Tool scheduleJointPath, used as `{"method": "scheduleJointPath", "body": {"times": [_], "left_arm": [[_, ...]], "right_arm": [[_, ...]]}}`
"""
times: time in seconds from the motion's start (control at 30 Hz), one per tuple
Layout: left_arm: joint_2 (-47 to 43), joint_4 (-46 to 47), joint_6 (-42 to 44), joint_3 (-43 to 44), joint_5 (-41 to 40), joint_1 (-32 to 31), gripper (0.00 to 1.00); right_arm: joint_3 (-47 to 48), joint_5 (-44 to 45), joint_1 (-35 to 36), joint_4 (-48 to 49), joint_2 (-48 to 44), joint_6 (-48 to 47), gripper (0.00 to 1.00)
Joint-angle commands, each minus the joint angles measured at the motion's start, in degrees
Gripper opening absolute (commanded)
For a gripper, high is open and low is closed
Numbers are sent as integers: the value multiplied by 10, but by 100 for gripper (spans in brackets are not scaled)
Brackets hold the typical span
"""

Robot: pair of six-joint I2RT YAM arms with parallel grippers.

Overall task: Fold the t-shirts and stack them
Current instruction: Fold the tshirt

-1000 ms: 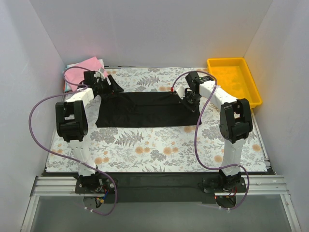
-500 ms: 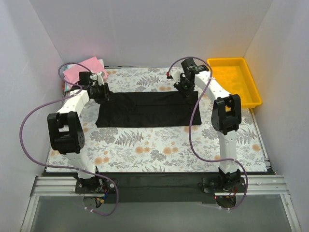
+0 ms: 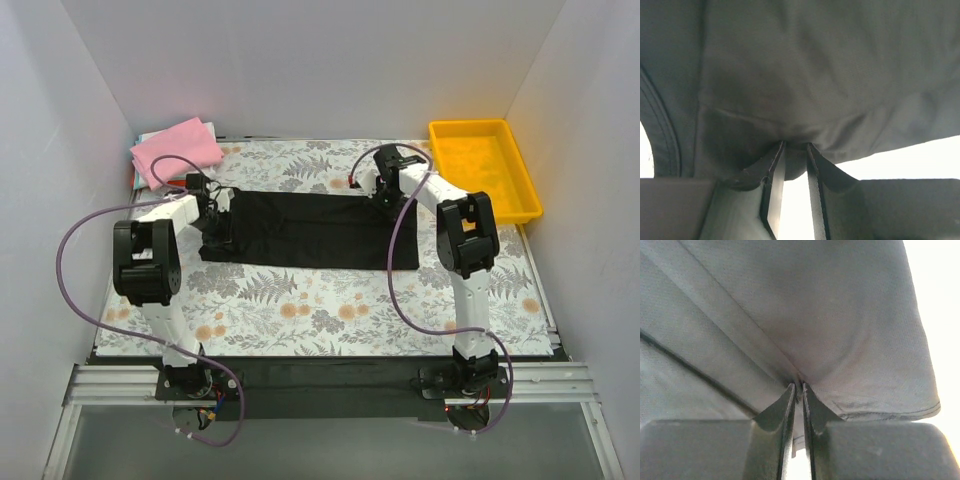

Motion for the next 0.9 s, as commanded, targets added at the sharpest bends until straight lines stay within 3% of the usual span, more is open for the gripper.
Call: {"method": "scheduleJointPath", "body": {"times": [0.0, 0.17, 0.27, 0.3, 0.4, 0.47, 0.6, 0.77, 0.87], "left_arm": [[54, 20, 10, 66, -44, 1, 22], [221, -18, 29, 248, -13, -27, 20], [332, -42, 44, 436, -4, -67, 20], [363, -57, 48, 579, 0, -83, 20], [439, -69, 12, 757, 8, -90, 23], [373, 20, -33, 701, 18, -86, 25], [186, 174, -46, 441, 50, -84, 36], [108, 120, -47, 334, 110, -92, 36], [80, 122, -39, 207, 110, -132, 31]], "right_arm": [[-110, -1, 6, -17, -62, -12, 15], [-277, -65, 54, -21, -169, -12, 15], [-375, -139, 171, -33, -242, -3, 17], [-394, -192, 203, -39, -268, 2, 18], [-393, -304, 279, -42, -304, 33, 20], [-368, -335, 282, -43, -313, 47, 21], [-322, -291, 243, -47, -332, 46, 21], [-312, -226, 190, -41, -317, 35, 20], [-301, -194, 173, -27, -285, 50, 18]]}}
